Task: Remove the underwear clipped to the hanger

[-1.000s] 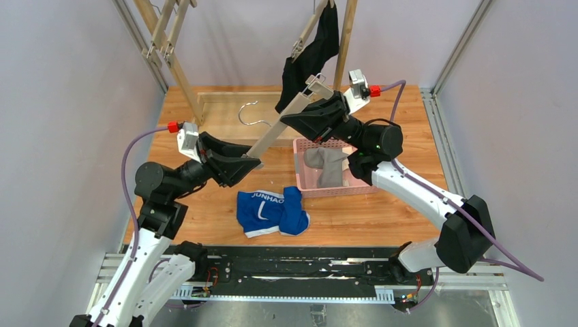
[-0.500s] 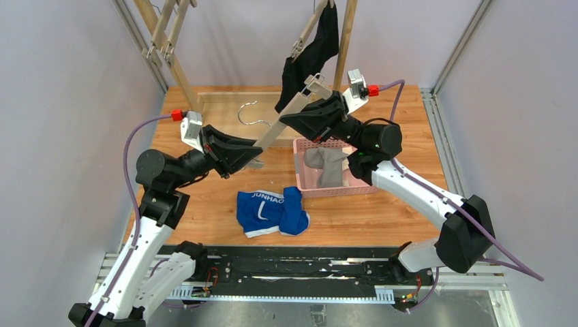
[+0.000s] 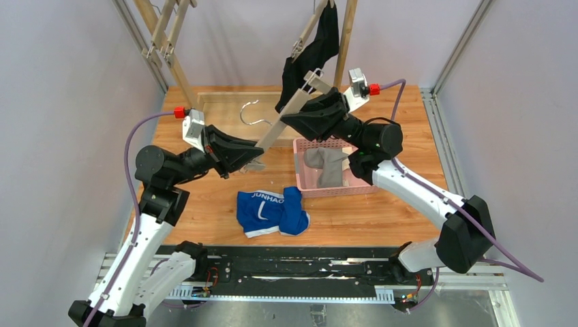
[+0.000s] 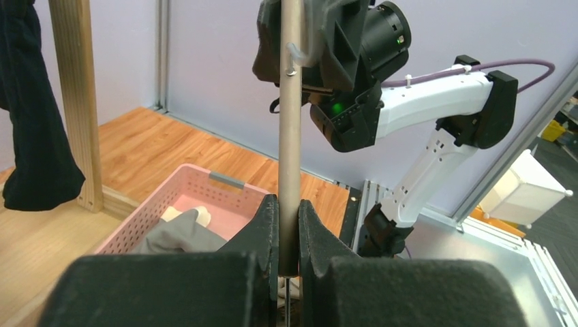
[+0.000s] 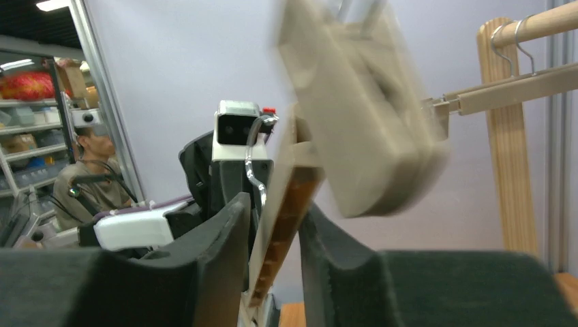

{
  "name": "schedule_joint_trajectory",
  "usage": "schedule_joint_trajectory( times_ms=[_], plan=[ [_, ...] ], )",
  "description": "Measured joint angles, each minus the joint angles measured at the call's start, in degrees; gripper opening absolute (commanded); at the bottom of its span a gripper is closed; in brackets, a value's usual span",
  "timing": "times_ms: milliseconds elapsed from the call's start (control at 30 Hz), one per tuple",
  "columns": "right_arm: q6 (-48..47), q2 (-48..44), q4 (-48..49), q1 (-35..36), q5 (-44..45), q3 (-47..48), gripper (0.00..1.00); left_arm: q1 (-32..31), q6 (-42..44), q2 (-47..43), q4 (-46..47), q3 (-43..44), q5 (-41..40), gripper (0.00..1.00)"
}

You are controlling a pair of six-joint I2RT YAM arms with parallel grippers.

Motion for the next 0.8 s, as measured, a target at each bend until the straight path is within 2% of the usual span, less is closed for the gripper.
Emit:
schedule_joint_trajectory(
  times_ms=[33, 67, 200, 367, 533, 633, 800],
  plan=[
    [-0.4, 0.0, -0.2, 0.0, 0.1, 0.0, 0.66, 0.0, -0.1, -0.1, -0.1, 0.0, 0.0, 0.00],
    [-0.5, 0.0, -0.4, 0.0, 0.1, 0.0, 0.71, 0.0, -0.2, -0.2, -0.3, 0.1, -0.3, 0.00],
    [-3.2, 0.1, -3.0, 0.0, 0.1, -1.0, 0.72, 0.0, 0.9, -1.3, -3.8, 2.0, -1.6, 0.00],
    [-9.1, -1.6, -12.5, 0.0, 0.4, -4.1, 0.73, -0.1, 7.0, -3.7, -16.8, 8.6, -8.4, 0.00],
    [-24.4, -6.8, -36.9, 2.8, 7.6, -5.7, 0.73, -0.1, 14.1, -5.5, -34.4, 15.4, -23.3, 0.00],
    [-36.8, -8.6, -52.1, 9.9, 17.3, -5.6, 0.73, -0.1, 17.2, -4.8, -44.8, 18.6, -33.4, 0.00],
    [-50.4, -4.7, -69.1, 20.6, 29.9, -5.7, 0.73, 0.0, 20.7, -0.3, -58.4, 21.0, -47.2, 0.00]
  ],
)
